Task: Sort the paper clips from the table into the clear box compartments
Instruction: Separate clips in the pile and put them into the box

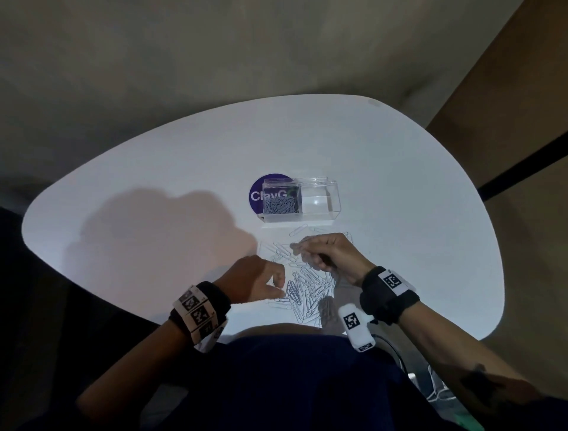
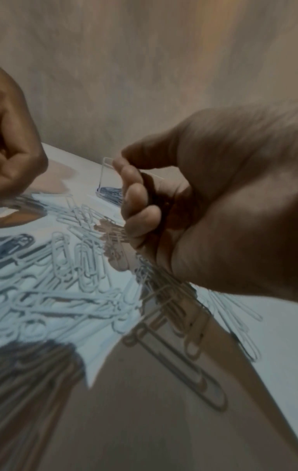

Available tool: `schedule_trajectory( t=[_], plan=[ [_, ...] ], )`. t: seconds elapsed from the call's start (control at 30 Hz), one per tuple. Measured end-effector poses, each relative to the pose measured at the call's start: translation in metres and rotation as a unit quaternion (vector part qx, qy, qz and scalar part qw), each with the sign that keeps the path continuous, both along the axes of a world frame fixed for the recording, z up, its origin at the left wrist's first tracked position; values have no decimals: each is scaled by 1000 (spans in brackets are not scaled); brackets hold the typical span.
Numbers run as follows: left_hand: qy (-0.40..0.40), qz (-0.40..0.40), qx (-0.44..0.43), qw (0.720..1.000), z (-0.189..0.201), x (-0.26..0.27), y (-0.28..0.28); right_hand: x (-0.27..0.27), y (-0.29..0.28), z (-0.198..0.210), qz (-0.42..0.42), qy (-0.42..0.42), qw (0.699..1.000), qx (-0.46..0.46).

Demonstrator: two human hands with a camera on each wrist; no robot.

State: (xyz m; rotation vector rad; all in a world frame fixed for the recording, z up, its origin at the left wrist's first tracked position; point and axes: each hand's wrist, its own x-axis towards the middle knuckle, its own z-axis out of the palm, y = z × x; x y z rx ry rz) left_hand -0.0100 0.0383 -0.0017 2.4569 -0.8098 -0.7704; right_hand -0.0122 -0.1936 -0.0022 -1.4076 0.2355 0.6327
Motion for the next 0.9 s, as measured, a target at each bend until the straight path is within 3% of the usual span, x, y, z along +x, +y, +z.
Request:
schedule_trajectory(
  t=[0.1, 0.2, 0.27, 0.37, 0.6, 0.73, 0.9],
  plan=[
    [-39, -38, 34, 998, -7, -6, 1, -1, 3, -2, 32, -16, 999, -25],
    [-65, -35, 24, 997, -9, -6, 0, -4, 5, -7, 106, -92, 985, -103],
    [-59, -23, 20, 998, -10, -5, -1, -4, 4, -10, 172, -157, 951, -204],
    [-53, -17, 29, 998, -11, -4, -4, -9, 4, -12, 286, -235, 877, -305],
    [-57, 30, 28, 998, -14, 7, -1, -11, 2, -16, 331, -287, 812, -385],
    [-86, 45, 26, 995, -13, 10, 1, -4, -6, -21, 290, -301, 802, -427],
    [-98, 64, 16, 993, -13, 10, 3, -9, -8, -19, 264, -306, 819, -408]
  ],
)
